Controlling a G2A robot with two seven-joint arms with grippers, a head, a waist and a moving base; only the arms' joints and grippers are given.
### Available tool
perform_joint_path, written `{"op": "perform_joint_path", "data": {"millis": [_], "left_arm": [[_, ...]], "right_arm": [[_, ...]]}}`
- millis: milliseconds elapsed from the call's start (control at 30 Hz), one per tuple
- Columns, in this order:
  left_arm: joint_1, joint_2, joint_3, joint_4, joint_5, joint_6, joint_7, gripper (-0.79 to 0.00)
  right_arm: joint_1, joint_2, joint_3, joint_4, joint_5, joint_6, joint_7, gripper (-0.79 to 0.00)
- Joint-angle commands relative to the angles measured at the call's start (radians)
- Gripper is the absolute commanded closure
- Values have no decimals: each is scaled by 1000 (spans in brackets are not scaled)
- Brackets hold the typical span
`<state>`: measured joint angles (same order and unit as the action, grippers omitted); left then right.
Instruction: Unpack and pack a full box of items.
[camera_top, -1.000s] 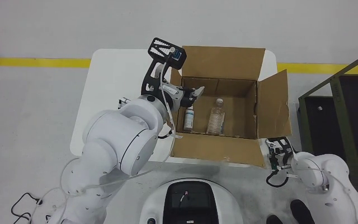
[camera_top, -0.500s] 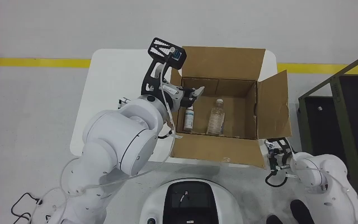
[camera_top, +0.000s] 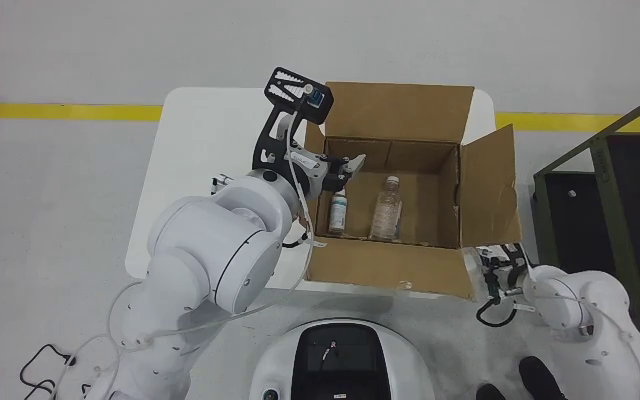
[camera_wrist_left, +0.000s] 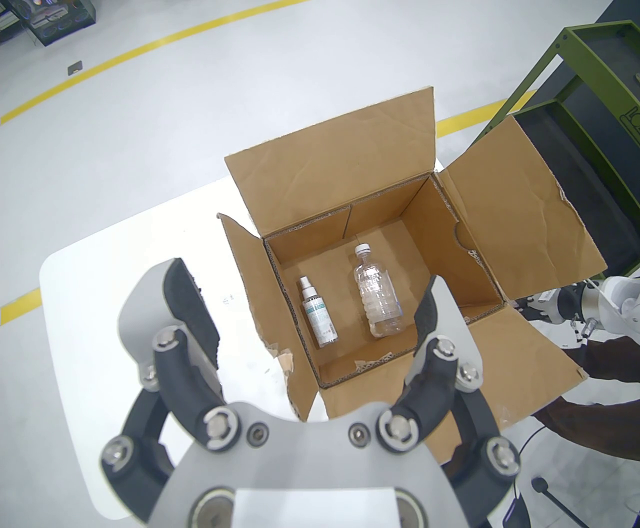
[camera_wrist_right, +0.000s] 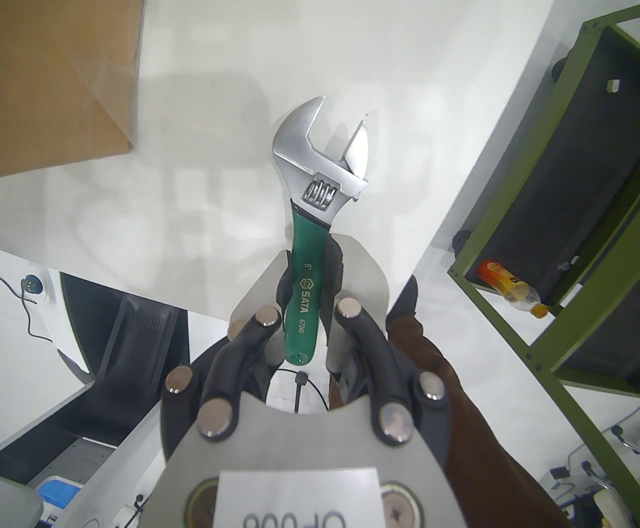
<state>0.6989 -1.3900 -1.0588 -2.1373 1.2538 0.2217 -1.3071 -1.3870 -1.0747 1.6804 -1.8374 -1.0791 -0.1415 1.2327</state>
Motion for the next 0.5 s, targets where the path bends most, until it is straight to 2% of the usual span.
{"op": "perform_joint_path", "data": {"millis": [0, 200, 467], "left_arm": [[0, 0, 0, 0, 0, 0, 0, -785], [0, 0, 0, 0, 0, 0, 0, -785], [0, 0, 0, 0, 0, 0, 0, -785]], "right_arm": [[-3, 2, 52, -37, 30, 38, -23, 0], [-3, 9, 200, -171, 139, 68, -66, 0], [37, 20, 315, -338, 297, 81, -54, 0]]}}
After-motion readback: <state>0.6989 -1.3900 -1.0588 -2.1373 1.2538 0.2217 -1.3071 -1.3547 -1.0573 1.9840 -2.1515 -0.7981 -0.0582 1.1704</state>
